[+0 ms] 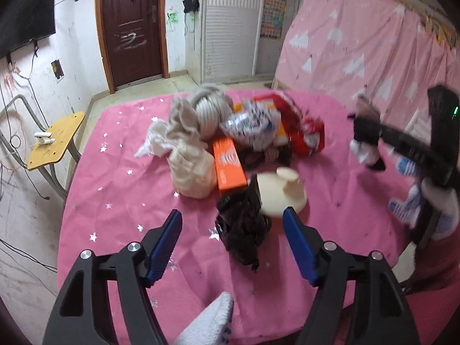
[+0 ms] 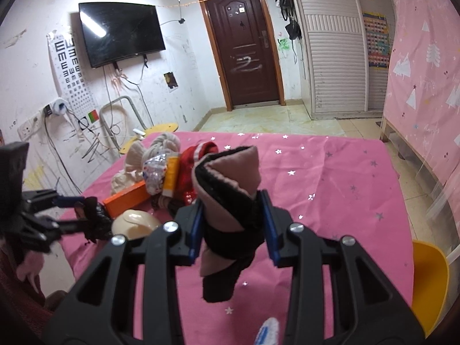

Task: Collect trash
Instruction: 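Carry both held items over to the yellow bin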

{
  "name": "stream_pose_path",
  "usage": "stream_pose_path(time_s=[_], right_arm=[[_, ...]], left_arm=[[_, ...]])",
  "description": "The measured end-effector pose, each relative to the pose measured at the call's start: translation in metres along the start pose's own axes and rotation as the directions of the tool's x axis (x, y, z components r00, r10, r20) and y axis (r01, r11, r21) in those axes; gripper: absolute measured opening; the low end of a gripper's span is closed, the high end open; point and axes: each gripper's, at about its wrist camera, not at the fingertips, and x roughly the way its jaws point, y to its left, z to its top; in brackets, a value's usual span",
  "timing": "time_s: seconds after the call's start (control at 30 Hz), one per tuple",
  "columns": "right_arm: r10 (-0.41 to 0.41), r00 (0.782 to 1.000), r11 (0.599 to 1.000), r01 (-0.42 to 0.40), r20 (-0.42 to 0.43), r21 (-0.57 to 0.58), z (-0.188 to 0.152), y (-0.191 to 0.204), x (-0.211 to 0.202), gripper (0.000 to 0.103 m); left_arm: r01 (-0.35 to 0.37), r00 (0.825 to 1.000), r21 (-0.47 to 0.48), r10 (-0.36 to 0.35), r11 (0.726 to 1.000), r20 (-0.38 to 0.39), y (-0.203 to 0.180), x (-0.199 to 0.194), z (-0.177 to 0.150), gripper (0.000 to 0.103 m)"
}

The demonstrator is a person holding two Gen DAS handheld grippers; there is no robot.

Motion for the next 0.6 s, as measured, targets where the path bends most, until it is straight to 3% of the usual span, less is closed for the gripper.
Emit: stream_pose_path(time_s=[0.1,0.27,0.6], right_arm=[[0.003,1.0,1.0,-0.003,0.004,0.001,-0.001,-0.001,-0.002,0.035],[-0.005,1.0,1.0,0.005,0.01,0.014,-0.002,-0.01,-0.006,0.035],[-0.008,0.999,0.999,0.006,0.04,0.045,0.001,-0.024,-0.018,0.035]], left_arm=[[-0.002,0.999,-0.002,0.002,1.0,-0.048,-0.003,0.015,-0.004,0.033],[-0.001,0.999,-0.022,0.0,1.0,-0.035,-0.001,0.016,-0.006,0.02],[-0.045,0.996,-0.044,0.049,0.998,0.072,0.004,-0.032,0.003,0.019]])
